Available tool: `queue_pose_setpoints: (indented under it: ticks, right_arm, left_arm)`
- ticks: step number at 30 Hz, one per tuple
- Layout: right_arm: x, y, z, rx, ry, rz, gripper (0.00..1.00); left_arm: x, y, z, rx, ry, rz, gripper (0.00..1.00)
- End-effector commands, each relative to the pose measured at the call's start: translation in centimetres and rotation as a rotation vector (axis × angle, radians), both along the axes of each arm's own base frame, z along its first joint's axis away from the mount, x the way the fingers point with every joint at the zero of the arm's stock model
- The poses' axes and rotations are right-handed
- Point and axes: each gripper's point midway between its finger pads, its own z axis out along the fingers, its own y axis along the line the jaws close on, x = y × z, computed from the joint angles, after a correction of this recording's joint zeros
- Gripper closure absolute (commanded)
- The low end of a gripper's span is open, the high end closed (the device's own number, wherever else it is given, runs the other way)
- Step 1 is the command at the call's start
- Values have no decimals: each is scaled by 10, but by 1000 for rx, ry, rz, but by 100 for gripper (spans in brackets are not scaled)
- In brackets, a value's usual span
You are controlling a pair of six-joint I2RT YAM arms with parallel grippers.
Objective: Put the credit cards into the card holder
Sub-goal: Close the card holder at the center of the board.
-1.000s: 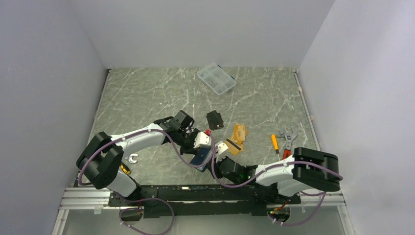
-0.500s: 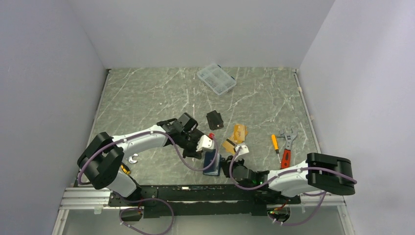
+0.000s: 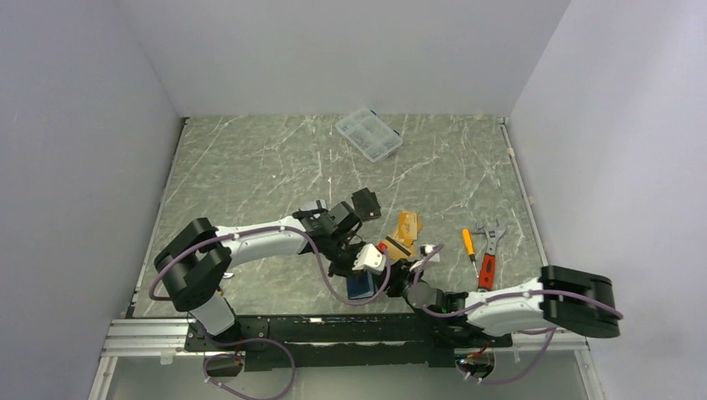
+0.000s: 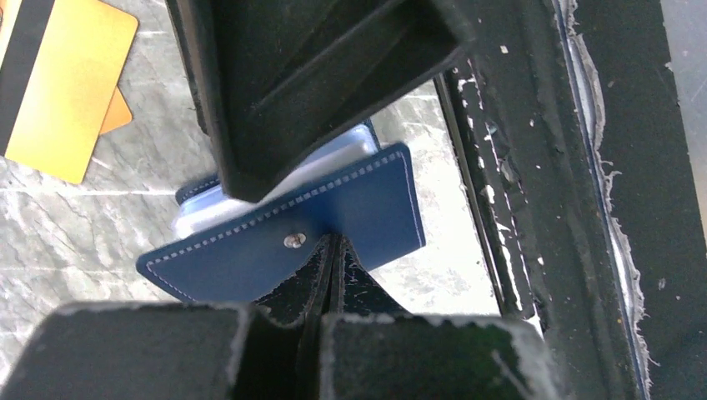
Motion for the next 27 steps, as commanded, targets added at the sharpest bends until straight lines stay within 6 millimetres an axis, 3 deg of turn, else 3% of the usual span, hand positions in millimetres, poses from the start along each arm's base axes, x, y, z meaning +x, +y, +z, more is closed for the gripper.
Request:
queue_pose_setpoints:
  ticks: [1, 8, 14, 17, 20, 27]
  right_arm:
    - [-2, -36, -21, 15, 69, -91, 60]
    - [-3, -63, -33, 34, 144, -192, 57]
    - [-5, -59, -22, -21, 157, -174, 44]
    - [-10, -52, -27, -67, 222, -151, 42]
    - [-10, -45, -26, -97, 280, -126, 42]
    - [4, -39, -3, -100, 346, -107, 41]
  left_arm:
    - [6, -17, 1, -14, -20, -27, 100]
    - [4, -11, -21, 55, -132, -64, 100]
    - [-3, -1, -37, 113, -233, -89, 100]
    - [-5, 2, -38, 102, -264, -88, 100]
    - [-2, 4, -32, 82, -298, -68, 100]
    - [2, 0, 6, 25, -335, -37, 100]
